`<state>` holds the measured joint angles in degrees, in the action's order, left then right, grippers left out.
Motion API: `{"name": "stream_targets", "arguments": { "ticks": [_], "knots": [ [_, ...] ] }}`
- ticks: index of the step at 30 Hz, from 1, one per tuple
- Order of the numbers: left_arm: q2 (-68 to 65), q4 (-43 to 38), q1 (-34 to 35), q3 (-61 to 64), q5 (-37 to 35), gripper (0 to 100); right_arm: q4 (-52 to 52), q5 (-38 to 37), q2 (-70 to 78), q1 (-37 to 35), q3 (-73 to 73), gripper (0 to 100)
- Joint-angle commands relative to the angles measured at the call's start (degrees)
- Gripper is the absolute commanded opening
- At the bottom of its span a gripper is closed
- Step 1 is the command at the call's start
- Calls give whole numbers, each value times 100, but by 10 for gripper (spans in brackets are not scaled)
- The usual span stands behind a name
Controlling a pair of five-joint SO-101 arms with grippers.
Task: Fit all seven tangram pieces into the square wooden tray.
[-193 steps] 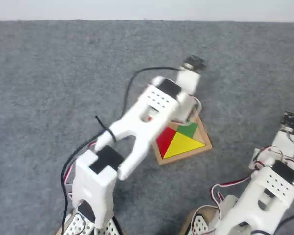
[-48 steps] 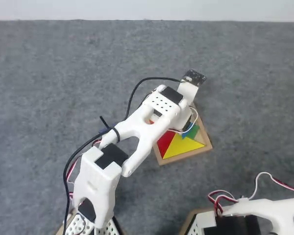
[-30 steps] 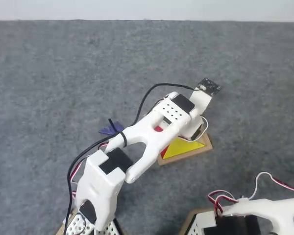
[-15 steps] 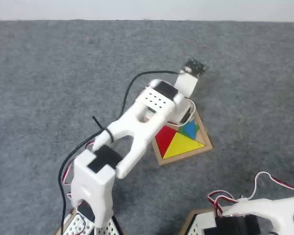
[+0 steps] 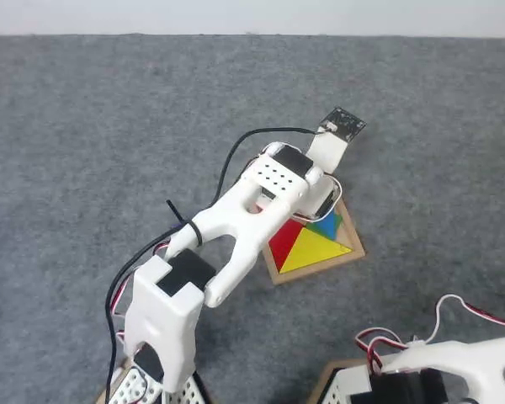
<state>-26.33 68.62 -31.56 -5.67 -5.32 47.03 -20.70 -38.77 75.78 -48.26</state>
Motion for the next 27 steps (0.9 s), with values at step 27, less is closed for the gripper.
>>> {"name": "stream_targets", "arguments": {
  "ticks": [27],
  "knots": [
    [-290, -105, -686, -207, -105, 100, 31, -70, -66, -57, 378, 28]
  ]
}}
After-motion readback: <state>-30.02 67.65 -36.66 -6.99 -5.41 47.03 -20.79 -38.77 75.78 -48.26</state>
